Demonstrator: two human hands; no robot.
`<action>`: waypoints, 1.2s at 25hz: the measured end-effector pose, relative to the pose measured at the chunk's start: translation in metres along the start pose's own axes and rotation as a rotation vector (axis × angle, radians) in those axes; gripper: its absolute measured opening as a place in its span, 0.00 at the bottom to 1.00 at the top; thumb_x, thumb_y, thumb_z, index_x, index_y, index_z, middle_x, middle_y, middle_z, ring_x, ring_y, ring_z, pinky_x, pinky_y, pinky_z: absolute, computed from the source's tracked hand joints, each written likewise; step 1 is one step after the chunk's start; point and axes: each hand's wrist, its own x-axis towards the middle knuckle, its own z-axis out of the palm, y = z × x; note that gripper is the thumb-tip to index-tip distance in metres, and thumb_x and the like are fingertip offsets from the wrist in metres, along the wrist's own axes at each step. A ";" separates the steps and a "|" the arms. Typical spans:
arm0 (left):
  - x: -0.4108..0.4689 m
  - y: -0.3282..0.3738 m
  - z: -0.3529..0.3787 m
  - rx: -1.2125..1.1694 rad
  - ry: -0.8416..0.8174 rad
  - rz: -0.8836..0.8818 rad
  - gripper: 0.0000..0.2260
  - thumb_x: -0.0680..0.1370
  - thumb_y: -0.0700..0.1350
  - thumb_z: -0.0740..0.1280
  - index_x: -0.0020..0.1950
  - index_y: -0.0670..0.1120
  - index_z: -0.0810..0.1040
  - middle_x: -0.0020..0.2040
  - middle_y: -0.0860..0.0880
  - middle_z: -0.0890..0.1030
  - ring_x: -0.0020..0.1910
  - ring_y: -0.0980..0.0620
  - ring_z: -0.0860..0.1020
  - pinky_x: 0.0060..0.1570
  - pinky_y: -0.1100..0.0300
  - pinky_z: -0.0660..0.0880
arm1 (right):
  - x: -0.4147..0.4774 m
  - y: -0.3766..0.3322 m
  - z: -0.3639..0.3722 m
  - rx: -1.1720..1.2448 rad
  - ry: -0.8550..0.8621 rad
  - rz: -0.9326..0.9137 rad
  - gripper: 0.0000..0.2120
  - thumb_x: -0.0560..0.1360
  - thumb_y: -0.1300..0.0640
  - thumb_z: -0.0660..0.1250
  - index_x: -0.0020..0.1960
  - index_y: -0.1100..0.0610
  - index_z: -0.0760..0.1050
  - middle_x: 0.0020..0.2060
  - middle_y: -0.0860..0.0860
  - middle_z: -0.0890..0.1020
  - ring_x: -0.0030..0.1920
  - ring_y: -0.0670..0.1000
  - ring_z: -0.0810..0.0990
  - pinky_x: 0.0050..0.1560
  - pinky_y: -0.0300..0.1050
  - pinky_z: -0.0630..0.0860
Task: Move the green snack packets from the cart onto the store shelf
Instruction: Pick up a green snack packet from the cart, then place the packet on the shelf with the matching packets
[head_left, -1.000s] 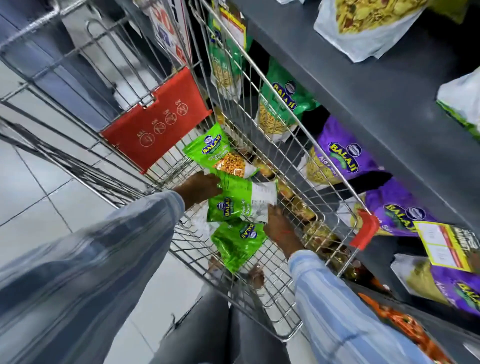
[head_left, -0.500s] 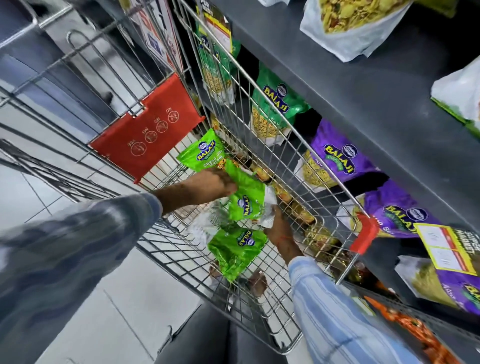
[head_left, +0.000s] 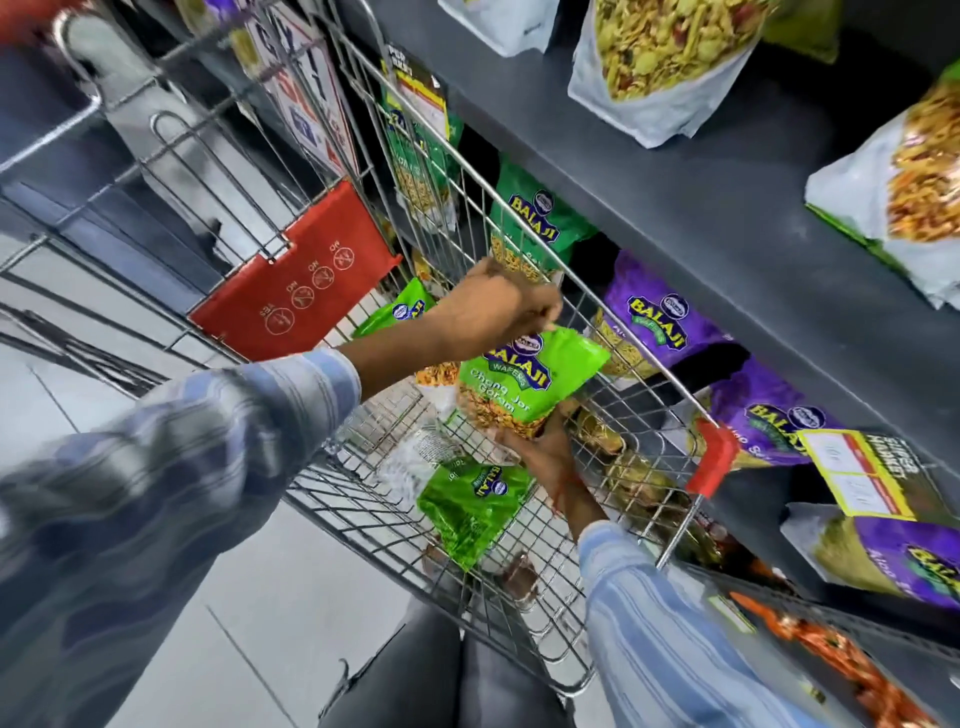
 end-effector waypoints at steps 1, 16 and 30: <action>0.003 0.003 -0.016 -0.018 0.032 0.002 0.07 0.77 0.51 0.62 0.51 0.49 0.74 0.43 0.46 0.82 0.47 0.48 0.79 0.59 0.52 0.62 | -0.005 -0.013 -0.005 -0.042 -0.057 -0.024 0.25 0.64 0.65 0.77 0.56 0.49 0.75 0.55 0.55 0.82 0.55 0.53 0.81 0.59 0.52 0.79; 0.017 0.092 -0.081 -0.896 0.340 -0.193 0.18 0.65 0.56 0.74 0.51 0.52 0.78 0.46 0.53 0.84 0.43 0.62 0.80 0.44 0.72 0.74 | -0.092 -0.203 -0.106 0.012 0.268 -0.493 0.17 0.68 0.62 0.74 0.51 0.49 0.73 0.47 0.47 0.81 0.46 0.40 0.80 0.48 0.31 0.76; 0.162 0.109 -0.085 -0.775 0.299 -0.158 0.21 0.73 0.42 0.70 0.65 0.39 0.71 0.61 0.39 0.79 0.60 0.45 0.77 0.54 0.61 0.71 | -0.026 -0.246 -0.163 -0.093 0.700 -0.485 0.16 0.73 0.61 0.69 0.56 0.68 0.71 0.45 0.60 0.78 0.45 0.56 0.75 0.53 0.61 0.73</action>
